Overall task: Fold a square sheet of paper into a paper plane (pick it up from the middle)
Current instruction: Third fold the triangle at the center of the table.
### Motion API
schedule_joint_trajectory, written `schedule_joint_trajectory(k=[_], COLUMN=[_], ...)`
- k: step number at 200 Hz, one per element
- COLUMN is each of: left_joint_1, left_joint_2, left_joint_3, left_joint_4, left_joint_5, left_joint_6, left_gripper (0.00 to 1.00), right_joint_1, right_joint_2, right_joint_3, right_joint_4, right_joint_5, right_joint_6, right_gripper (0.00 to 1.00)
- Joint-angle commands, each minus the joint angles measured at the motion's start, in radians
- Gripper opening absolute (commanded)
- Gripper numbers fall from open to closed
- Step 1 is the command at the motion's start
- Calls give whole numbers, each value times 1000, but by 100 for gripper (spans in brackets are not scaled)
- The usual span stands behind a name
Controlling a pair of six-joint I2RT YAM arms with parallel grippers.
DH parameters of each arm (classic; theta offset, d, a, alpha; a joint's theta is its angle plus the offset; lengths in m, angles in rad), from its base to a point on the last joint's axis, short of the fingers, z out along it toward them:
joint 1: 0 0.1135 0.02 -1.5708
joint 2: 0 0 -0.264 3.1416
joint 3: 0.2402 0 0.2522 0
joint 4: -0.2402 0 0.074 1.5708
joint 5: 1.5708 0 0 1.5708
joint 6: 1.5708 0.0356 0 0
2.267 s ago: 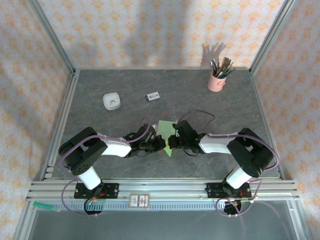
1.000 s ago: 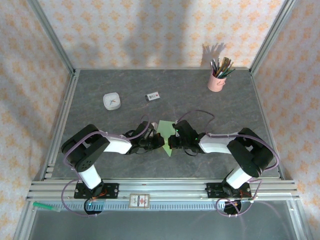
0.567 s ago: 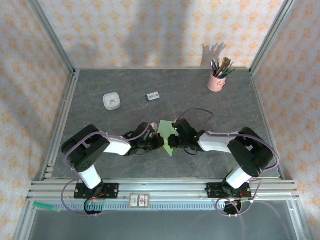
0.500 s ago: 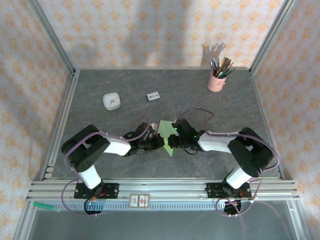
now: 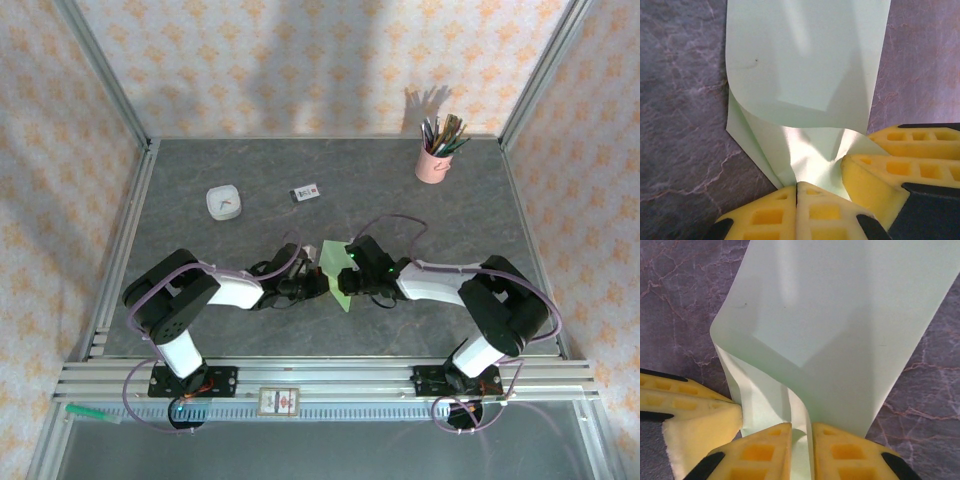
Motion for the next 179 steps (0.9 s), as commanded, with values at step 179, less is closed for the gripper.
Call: schedule_joint_trajectory(k=[179], left_joint_1=[-24], left_joint_2=[84], left_joint_3=[129], left_joint_4=[-135], left_joint_5=[-26], left_joint_6=[18], left_gripper=[6], right_joint_1=[-18], right_joint_2=[-25], right_joint_3=[-58], right_joint_4=[17], right_joint_5=[14], right_joint_6=[0], right_gripper=[14])
